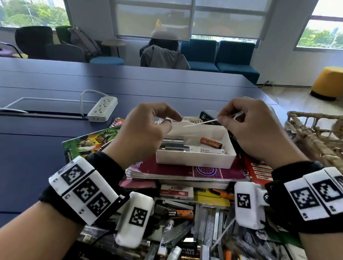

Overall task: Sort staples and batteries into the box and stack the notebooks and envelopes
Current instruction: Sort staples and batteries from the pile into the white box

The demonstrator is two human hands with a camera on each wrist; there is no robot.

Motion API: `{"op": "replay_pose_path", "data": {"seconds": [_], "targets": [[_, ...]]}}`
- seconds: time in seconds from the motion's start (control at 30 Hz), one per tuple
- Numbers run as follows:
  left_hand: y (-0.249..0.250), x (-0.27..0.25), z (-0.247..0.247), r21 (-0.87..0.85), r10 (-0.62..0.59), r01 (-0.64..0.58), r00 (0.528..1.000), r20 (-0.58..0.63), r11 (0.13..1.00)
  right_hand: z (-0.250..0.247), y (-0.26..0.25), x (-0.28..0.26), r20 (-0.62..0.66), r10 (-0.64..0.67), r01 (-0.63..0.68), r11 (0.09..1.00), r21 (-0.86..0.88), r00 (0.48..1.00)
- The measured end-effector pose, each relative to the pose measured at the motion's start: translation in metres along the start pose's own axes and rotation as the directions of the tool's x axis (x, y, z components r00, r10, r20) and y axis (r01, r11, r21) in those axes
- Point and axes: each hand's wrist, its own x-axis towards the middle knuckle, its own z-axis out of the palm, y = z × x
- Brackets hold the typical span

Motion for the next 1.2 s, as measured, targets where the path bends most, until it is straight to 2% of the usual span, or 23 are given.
{"op": "replay_pose_path", "data": {"seconds": [0.13,0.37,0.53,0.77,0.9,1.0,1.2], "targets": [[-0.004,0.002,0.001,0.079,-0.010,0.007,1.000,0.029,0.997,0.005,0.007,0.000,0.017,0.014,-0.013,0.999,-0.042,1.000],[-0.008,0.003,0.005,0.190,-0.025,0.008,0.996,0.087,0.982,0.007,0.013,0.001,-0.040,0.034,-0.039,0.992,-0.122,0.999],[-0.011,0.004,0.004,0.215,-0.016,-0.004,0.996,0.093,0.977,0.008,0.009,-0.001,0.015,0.024,-0.022,0.987,-0.158,1.000],[-0.014,0.005,0.004,0.220,0.011,-0.030,0.996,0.091,0.975,0.007,0.005,-0.003,0.017,0.016,-0.014,0.992,-0.125,1.000],[-0.015,0.005,0.005,0.219,0.012,-0.031,0.996,0.087,0.975,0.005,0.007,-0.004,-0.062,0.088,-0.097,0.982,-0.163,0.994],[-0.016,0.006,0.006,0.209,0.012,-0.029,0.996,0.085,0.977,0.004,0.008,-0.005,-0.066,0.146,-0.154,0.975,-0.157,0.987],[-0.017,0.006,0.005,0.206,0.015,-0.032,0.996,0.086,0.978,0.004,0.006,-0.005,-0.083,0.124,-0.134,0.983,-0.128,0.989]]}}
